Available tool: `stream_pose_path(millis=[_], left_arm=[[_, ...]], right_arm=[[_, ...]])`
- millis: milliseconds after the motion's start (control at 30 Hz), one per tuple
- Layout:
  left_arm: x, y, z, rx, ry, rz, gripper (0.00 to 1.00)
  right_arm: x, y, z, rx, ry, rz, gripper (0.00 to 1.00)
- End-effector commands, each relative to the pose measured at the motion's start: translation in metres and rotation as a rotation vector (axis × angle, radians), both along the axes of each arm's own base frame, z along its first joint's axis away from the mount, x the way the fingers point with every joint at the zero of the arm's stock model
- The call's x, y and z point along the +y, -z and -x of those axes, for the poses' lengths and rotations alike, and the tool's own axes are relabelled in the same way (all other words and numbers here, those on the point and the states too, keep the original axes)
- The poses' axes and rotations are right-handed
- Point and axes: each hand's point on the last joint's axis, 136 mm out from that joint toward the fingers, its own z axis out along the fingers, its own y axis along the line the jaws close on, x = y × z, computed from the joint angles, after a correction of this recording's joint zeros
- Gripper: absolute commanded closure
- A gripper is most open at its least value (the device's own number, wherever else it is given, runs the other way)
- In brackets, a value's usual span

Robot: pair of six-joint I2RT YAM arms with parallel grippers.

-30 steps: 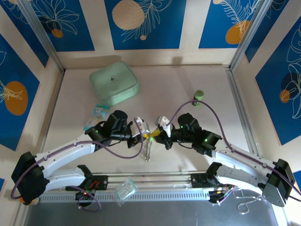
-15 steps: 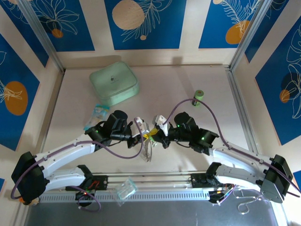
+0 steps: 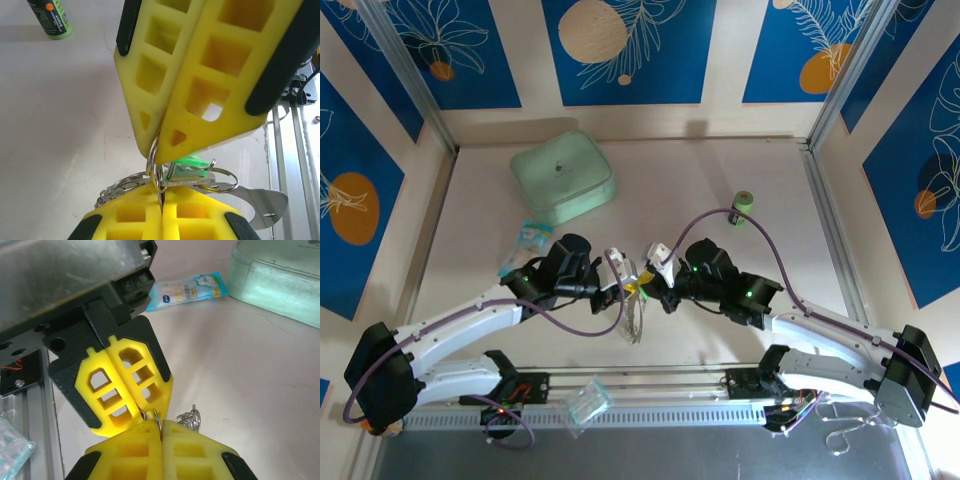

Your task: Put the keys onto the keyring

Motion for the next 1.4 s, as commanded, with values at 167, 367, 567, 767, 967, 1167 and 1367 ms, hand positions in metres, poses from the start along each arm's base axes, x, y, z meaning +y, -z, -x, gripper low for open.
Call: stream_pose_path(millis=[167,367,567,767,967,1167,1367], left_arm=[[-0.005,-0.018,0.009,-0.045,0.064,0.049,1.0],[-0.004,-0.019,0.008,-0.088,0.061,0.049,1.0],[-0.002,-0.021,0.003,-0.126,0.033,0.04,1.0],[0.0,-0.021,-0.001,-0.192,0.014,0.027,1.0],[-0.002,-0.02,0.002,-0.28,0.041,0.01,1.0],[-0.004,-0.022,0.004,-0.37,0.058,0.012,1.0],[-0.004,-0.023,0.004,-0.458,0.054,0.001,1.0]], right_arm=[[-0.016,-0.001,-0.022,-0.052,0.148,0.084,1.0],[-0.012,-0.005,-0.022,-0.031,0.193,0.068,1.0],[-0.013,-0.008,-0.023,-0.002,0.269,0.051,1.0],[-0.016,-0.011,-0.021,0.011,0.321,0.039,1.0],[-0.013,-0.015,-0.021,0.041,0.344,0.001,1.0],[-0.014,-0.015,-0.021,0.07,0.366,-0.008,1.0],[-0.017,-0.019,-0.021,0.098,0.395,-0.046,1.0]])
